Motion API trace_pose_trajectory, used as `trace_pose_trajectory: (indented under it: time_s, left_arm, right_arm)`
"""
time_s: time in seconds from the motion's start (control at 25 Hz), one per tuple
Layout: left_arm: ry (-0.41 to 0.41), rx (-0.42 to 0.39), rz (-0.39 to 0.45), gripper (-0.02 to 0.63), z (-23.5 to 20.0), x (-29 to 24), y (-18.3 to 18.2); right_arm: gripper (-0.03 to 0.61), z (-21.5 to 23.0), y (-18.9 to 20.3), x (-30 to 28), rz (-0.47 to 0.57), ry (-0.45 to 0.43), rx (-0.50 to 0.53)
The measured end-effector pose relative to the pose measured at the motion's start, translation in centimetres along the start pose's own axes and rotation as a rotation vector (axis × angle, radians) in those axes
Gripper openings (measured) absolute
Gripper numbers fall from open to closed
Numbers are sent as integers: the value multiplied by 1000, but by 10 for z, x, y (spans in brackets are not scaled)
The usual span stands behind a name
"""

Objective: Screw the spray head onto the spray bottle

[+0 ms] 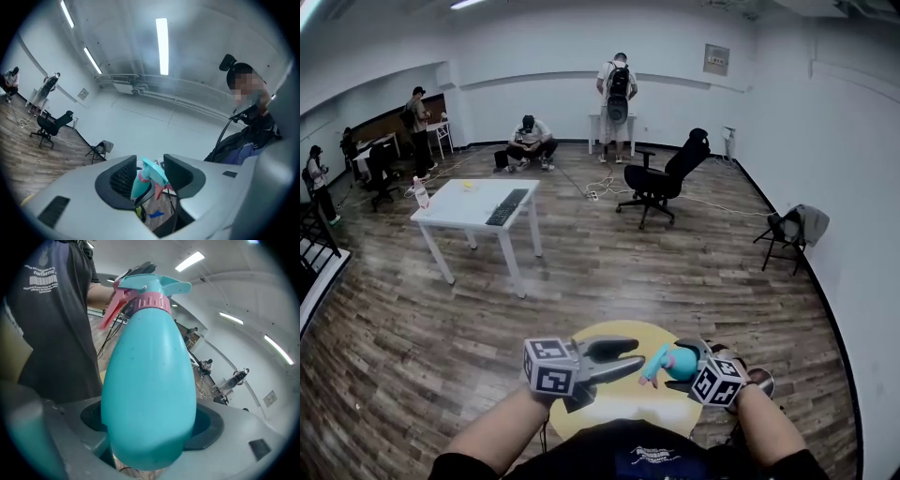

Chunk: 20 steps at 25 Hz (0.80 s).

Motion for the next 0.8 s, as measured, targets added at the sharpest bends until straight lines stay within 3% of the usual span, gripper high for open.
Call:
trace_pose_trajectory:
  time_s: [0.2,0.32,0.36,0.44,0.52,0.72,0.8]
  left_arm:
    - [9,59,-88,326,-9,0,15]
    - [-4,38,-170,335,-11,-14,30]
    - [12,42,-185,382,-10,-16,33]
    - [23,46,-195,326,-9,-16,36]
    - [-28,5,-220,287,-11,-16,36]
    - [-43,26,-260,290,-7,-26,44]
    - [-71,-1,-309,335,-10,-31,52]
  right_arm:
    - [436,1,8,2,-89,32,65]
    - [436,-4,-3,-2,-130,34,145]
    - [434,-6,-6,-3,-141,36,164]
    - [434,-6,-4,-4,-164,39,170]
    - [434,-6,5,-3,-204,42,167]
    - [434,-8,1,-6,-232,40,192]
    - [434,-8,-7,-6,-215,48,204]
Point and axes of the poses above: the fingertips, and each gripper's own axes: x backward along the fingers, z to its right, y out of its underside, the point moved 5 cm from there along x, backward along the fingers, and after that the axes turned 3 degrees about x, right-handed, at the moved point
